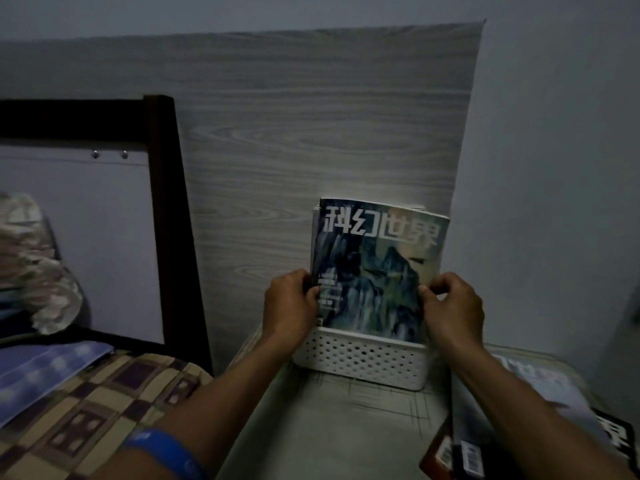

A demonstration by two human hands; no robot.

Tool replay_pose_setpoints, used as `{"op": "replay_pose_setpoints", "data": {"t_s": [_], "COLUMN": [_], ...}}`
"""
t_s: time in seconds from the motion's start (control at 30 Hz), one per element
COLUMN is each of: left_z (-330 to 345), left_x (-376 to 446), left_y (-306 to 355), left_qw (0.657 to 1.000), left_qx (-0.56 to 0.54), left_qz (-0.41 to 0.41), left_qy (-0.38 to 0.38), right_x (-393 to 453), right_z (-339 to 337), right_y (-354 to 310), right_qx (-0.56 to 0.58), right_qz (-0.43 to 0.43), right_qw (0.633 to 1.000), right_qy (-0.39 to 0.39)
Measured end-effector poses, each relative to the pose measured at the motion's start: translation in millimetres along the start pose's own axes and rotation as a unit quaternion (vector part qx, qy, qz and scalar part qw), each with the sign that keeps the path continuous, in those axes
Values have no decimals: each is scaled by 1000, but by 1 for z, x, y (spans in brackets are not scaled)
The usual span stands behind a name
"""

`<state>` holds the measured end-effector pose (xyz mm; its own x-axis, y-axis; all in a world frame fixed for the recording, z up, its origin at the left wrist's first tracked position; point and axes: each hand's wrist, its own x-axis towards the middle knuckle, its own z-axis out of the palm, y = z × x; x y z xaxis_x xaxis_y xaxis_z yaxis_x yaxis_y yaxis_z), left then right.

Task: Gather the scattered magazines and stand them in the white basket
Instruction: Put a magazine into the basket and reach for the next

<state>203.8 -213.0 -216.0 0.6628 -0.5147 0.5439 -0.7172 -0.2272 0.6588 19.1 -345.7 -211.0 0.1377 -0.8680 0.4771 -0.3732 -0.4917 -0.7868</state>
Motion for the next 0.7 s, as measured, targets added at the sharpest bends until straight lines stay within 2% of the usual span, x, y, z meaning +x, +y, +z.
{"op": "replay_pose_setpoints", "data": {"t_s": [0.13, 0.23, 0.33, 0.53, 0.63, 0.7], "left_z": [4, 4, 7, 9, 4, 1], "left_x": [-2, 1, 5, 7, 4, -5], "left_y": [-12, -13, -12, -15, -9, 0], "left_qw": [999, 998, 992, 989, 982, 978], "left_qx": [38, -1, 12, 26, 7, -51], "left_qz": [-25, -50, -45, -65, -84, -87], "left_qy": [-15, -37, -119, -128, -167, -185], "right_x": [-1, -3, -1, 1, -1, -10], "right_z": [2, 3, 4, 8, 5, -5], "right_y": [7, 5, 6, 13, 9, 2], "right_qx": [18, 14, -88, -151, -86, -10], "right_qz": [7, -9, -77, -69, -38, -6], "right_qw": [1000, 998, 986, 975, 981, 980], "right_qy": [-21, -57, -118, -145, -172, -198]}}
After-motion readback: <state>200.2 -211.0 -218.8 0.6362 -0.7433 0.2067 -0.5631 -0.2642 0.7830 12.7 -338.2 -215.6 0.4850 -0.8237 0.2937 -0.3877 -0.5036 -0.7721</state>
